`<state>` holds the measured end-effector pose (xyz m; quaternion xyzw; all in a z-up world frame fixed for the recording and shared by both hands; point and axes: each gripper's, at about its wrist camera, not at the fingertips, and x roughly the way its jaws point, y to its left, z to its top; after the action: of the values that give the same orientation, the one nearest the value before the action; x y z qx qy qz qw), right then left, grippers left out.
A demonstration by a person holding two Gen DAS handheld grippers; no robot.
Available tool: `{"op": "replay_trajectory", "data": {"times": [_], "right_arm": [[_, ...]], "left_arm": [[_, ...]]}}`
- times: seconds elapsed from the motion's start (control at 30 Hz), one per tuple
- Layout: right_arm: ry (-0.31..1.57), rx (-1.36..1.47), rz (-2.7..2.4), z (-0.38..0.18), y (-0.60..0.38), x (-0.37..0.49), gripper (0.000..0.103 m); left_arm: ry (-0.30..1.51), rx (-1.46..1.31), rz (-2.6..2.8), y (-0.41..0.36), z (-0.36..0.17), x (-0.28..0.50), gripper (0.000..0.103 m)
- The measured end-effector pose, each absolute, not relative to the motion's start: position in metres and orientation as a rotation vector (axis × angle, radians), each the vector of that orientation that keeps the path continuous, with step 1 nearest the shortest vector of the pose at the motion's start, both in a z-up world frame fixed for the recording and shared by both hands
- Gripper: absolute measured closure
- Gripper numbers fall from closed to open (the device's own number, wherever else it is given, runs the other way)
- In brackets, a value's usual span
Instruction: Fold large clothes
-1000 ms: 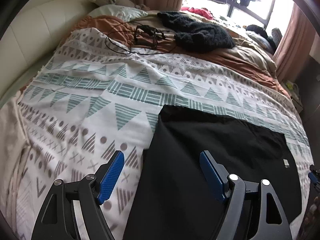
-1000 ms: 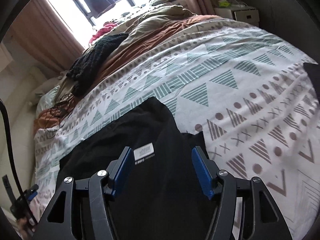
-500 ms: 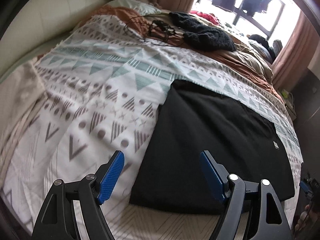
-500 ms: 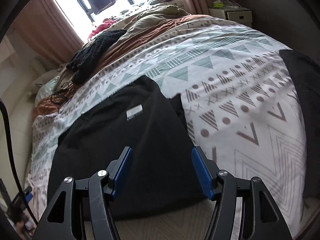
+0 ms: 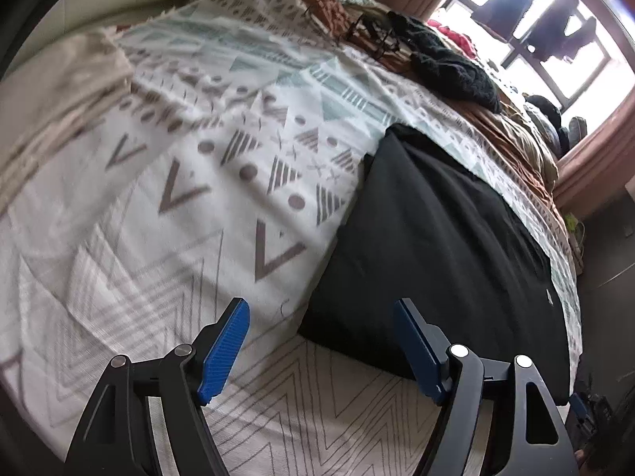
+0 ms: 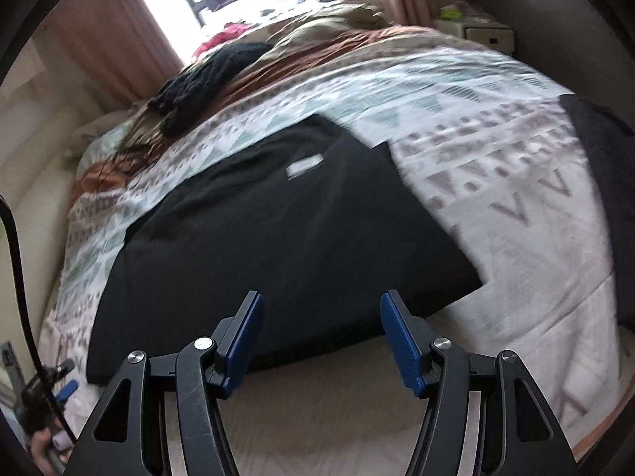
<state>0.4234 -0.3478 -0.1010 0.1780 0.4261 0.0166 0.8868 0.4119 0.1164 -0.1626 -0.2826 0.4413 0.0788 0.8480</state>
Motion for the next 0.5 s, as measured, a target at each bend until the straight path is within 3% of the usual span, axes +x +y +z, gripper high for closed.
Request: {"op": "replay_trajectory", "data": {"times": [0.2,0.27,0.5], "right_arm": [[0.876,0.282,0.126,-0.097,-0.298,0.427,0.056],[0.894,0.278,0.161,-0.101,-0.284,0.430,0.068],[0.902,0.194,0.261,-0.107,-0.238,0.429,0.075]], "left_arm": [[0.979,-0.680,0.120,0.111,-0.182,0.415,0.027],[0.980,-0.698,0.113,0.111,-0.185,0.417,0.027],[0.958,-0.739,0.085,0.107,-0.191,0.431,0.028]]}}
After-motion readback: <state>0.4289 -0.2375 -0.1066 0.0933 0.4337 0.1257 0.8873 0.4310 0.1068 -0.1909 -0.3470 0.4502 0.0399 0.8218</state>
